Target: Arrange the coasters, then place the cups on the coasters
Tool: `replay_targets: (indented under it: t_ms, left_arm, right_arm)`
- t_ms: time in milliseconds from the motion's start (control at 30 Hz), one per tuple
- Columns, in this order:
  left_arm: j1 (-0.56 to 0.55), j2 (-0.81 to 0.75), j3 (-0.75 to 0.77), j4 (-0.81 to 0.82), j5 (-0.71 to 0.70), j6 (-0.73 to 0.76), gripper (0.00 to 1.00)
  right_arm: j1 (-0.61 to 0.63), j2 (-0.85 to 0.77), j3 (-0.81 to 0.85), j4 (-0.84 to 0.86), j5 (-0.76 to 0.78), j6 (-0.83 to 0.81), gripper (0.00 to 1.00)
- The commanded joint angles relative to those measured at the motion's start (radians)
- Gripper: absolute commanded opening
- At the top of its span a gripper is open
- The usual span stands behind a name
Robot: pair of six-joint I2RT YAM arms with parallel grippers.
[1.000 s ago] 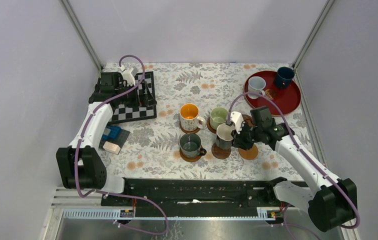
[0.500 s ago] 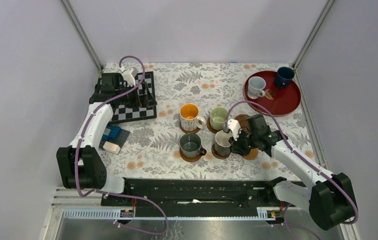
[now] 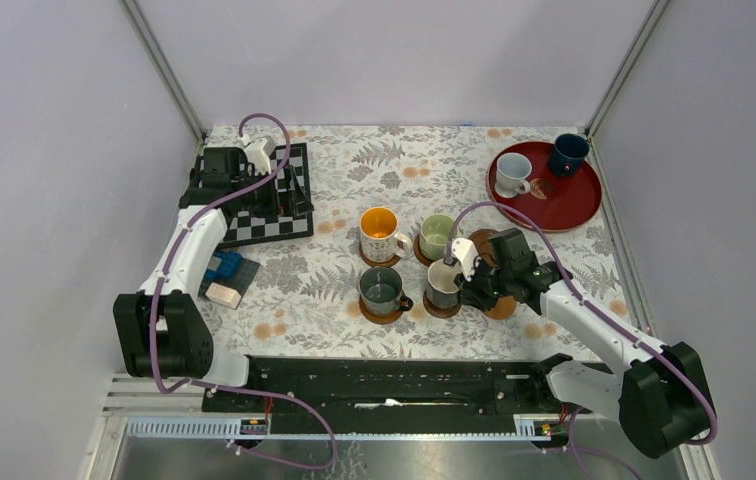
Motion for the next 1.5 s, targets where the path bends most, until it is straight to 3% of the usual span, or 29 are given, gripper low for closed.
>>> replay_targets:
  t_ms: [0,300,433,1467]
  left_arm:
    - [-0.002,-0.026,-0.005,0.043,-0.004,-0.001,0.99]
    - [-0.001,-0.021,-0.005,0.044,-0.003,-0.004,0.99]
    - [-0.001,-0.024,-0.006,0.043,-0.005,-0.004,0.99]
    - [-0.001,-0.024,-0.001,0.043,-0.003,-0.004,0.99]
  right_arm:
    - [0.023,-0.023,0.001,0.029,0.0,0.006,0.0]
    - [0.031,-0.024,-0.007,0.021,0.004,-0.008,0.08]
    - [0.034,-0.027,-0.003,0.005,-0.004,-0.018,0.17]
    - [0.046,-0.034,-0.027,-0.01,-0.01,-0.027,0.24]
